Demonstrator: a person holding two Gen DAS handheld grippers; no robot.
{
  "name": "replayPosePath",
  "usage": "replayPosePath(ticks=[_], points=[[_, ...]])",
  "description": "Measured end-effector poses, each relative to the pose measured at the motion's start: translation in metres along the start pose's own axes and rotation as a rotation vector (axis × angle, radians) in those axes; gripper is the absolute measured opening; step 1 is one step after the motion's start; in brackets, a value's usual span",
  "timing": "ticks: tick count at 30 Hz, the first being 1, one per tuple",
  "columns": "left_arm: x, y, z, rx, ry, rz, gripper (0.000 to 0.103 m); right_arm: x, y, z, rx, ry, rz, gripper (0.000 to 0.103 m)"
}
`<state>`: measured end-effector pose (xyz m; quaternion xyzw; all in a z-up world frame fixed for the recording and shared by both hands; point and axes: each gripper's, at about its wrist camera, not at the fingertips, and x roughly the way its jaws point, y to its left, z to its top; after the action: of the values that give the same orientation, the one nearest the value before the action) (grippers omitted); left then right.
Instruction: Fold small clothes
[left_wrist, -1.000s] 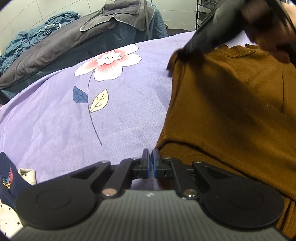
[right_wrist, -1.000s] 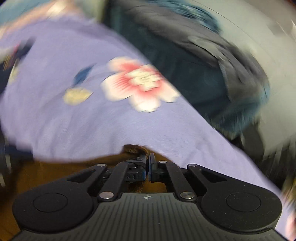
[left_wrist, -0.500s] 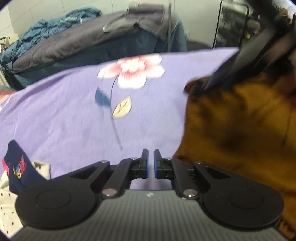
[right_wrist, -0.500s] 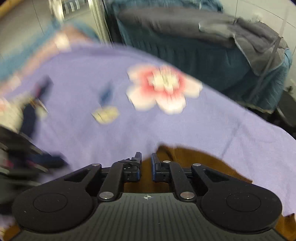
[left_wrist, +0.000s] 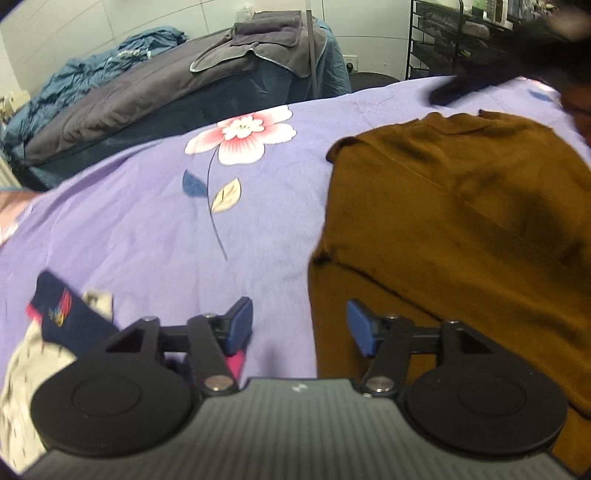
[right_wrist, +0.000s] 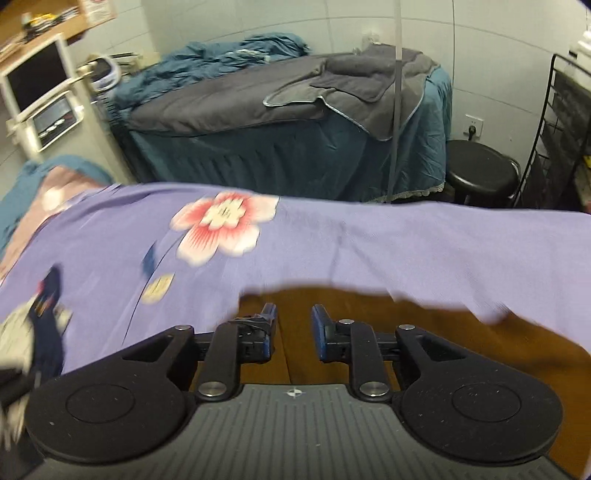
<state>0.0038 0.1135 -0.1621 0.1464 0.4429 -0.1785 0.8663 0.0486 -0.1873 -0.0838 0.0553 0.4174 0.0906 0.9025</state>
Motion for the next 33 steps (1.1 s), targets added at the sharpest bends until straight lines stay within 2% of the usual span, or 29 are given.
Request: replayPosePath(ticks=[1,2,3,5,8,10,15,19,23,27,31,33], points=[[-0.009,0.000,-0.007,-0.014,-0.003,-0.017,0.063,-0.011,0.000,-0.013,-0.003,0.005,0.003,0.053],[-0.017,0.000,-0.014,-0.023,-0.004,-0.037,0.065,-0.034,-0.005,-0.031,-0.003,0.017,0.002,0.058],[-0.025,-0.001,-0.022,-0.026,0.000,-0.053,0.068,-0.039,-0.004,-0.045,-0.004,0.038,-0.006,0.064],[-0.039,-0.004,-0.036,-0.028,0.017,-0.062,0.069,-0.068,-0.009,-0.083,0.002,0.110,-0.034,0.064],[-0.056,-0.012,-0.056,-0.012,0.069,-0.067,0.070,-0.103,-0.008,-0.146,0.017,0.277,-0.029,0.061],[-0.068,-0.017,-0.070,0.001,0.096,-0.080,0.070,-0.126,-0.005,-0.182,0.057,0.356,-0.047,0.061],[-0.095,-0.022,-0.106,0.041,0.148,-0.102,0.070,-0.174,0.012,-0.243,0.078,0.518,-0.035,0.060],[-0.112,-0.017,-0.131,0.032,0.199,-0.131,0.067,-0.189,0.020,-0.259,0.068,0.502,-0.038,0.060],[-0.124,-0.015,-0.141,0.031,0.200,-0.151,0.065,-0.172,0.015,-0.264,0.234,0.479,0.006,0.060],[-0.122,-0.019,-0.146,-0.006,0.241,-0.186,0.048,-0.162,0.015,-0.273,0.296,0.506,0.016,0.060],[-0.125,-0.025,-0.154,-0.027,0.222,-0.164,0.050,-0.165,0.015,-0.271,0.311,0.506,0.017,0.060],[-0.113,-0.028,-0.161,-0.032,0.259,-0.150,0.050,-0.157,0.014,-0.273,0.326,0.515,0.016,0.061]])
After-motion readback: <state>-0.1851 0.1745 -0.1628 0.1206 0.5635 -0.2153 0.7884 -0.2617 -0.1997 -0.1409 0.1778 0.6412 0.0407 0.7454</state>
